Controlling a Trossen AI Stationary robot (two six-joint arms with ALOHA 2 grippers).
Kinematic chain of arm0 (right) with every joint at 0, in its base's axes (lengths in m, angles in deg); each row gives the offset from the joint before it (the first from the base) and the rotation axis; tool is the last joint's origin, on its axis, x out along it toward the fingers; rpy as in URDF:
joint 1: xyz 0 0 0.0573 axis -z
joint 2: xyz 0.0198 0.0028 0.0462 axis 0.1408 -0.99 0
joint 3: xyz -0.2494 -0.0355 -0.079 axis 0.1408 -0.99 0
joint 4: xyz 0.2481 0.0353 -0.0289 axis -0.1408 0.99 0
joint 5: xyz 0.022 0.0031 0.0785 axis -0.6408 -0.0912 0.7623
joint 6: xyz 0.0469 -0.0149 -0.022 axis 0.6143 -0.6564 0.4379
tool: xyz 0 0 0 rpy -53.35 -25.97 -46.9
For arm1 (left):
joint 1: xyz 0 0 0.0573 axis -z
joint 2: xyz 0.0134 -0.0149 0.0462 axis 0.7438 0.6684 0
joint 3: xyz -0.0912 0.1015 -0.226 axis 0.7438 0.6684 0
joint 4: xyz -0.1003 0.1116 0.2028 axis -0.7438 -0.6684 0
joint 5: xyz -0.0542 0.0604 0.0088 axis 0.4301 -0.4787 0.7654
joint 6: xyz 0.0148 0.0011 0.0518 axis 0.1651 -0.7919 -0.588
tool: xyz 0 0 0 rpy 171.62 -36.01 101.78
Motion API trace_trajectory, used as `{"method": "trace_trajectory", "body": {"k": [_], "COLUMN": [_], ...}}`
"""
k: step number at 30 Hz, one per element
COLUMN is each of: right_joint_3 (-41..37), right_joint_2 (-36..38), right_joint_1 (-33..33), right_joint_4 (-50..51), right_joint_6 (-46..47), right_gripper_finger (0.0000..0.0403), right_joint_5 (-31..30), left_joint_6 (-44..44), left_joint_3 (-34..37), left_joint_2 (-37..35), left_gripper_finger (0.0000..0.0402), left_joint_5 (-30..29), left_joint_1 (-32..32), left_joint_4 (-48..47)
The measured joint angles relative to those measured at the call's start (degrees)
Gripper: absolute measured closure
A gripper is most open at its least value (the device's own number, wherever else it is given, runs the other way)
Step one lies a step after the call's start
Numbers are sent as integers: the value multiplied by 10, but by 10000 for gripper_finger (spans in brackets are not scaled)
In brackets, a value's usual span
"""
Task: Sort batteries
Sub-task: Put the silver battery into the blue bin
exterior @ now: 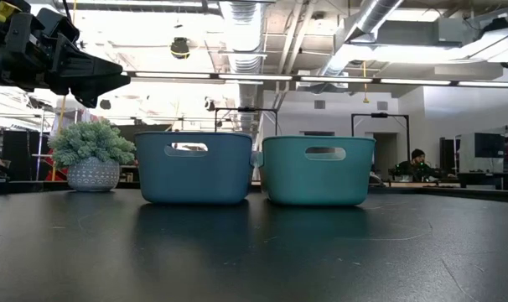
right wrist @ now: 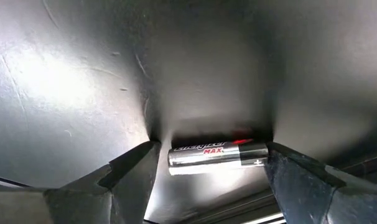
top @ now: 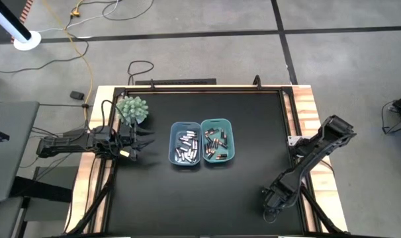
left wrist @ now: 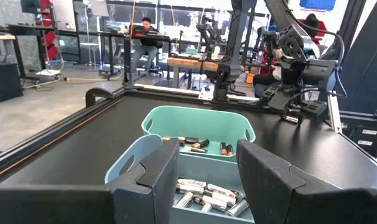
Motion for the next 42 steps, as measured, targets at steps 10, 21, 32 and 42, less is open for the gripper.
{"method": "trace_trajectory", "body": {"k": [10,21,32,42], "right_joint_3": [0,0,0,22], "right_joint_2": [0,0,0,-1], "right_joint_1": [4,6,12,16], "right_joint_4": [2,2,3,33], "right_joint_6": [-7,-6,-2,-11], "right_gripper_finger": [124,155,158,159], "right_joint_5": [-1,2,4,-27], "left_joint_6": [0,0,0,0], "left_joint_3": [0,0,0,0], "left_joint_2": [0,0,0,0], "left_gripper_finger": [244,244,244,244], "left_joint_5": [0,0,0,0], "left_joint_1": [0,0,0,0], "left_joint_4": [0,0,0,0]}}
